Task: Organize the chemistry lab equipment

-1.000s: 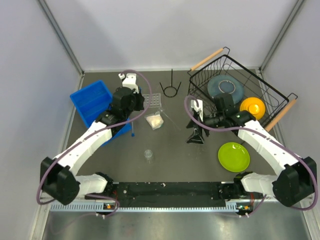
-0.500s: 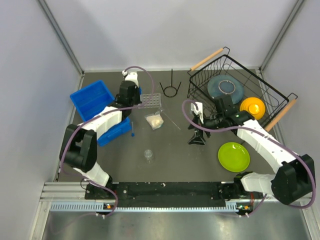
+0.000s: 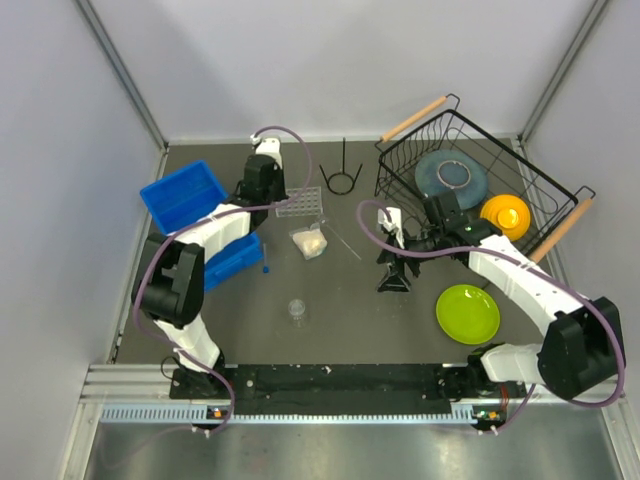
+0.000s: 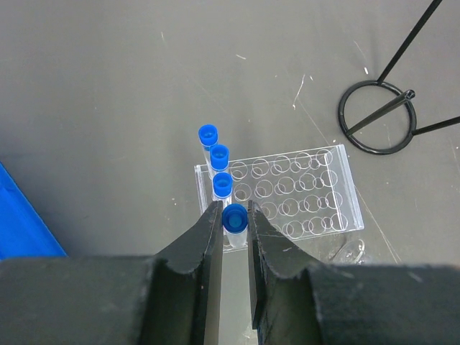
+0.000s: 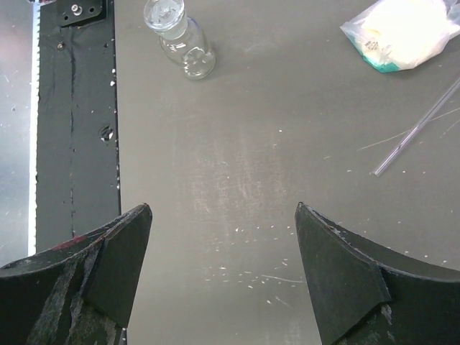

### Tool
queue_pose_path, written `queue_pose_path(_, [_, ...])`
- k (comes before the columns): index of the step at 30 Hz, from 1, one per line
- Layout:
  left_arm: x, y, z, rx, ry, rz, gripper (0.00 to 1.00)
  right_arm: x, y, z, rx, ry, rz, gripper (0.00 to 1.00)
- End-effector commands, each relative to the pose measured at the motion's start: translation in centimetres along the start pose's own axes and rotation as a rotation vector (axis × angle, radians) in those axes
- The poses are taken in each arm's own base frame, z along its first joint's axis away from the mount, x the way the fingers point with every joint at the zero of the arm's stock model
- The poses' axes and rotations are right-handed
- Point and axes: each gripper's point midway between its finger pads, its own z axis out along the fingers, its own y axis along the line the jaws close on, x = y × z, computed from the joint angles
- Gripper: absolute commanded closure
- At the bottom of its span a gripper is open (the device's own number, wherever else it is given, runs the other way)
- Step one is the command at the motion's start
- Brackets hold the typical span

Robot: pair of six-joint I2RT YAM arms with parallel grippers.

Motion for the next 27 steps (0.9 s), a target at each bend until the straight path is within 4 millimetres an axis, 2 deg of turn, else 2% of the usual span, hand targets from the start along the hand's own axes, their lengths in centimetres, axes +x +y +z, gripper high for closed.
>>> queue_pose_path(1, [-2.1, -0.1, 0.6, 0.007, -0.065, -0.008, 0.89, -2.0, -0.7, -0.6, 0.013, -0.035, -0.065, 0.19])
queue_pose_path(27, [1.4, 0.7, 2.0, -0.014, 0.021, -0.014, 0.87, -1.9, -0.7, -0.7, 0.016, -0.027, -0.065, 0.19])
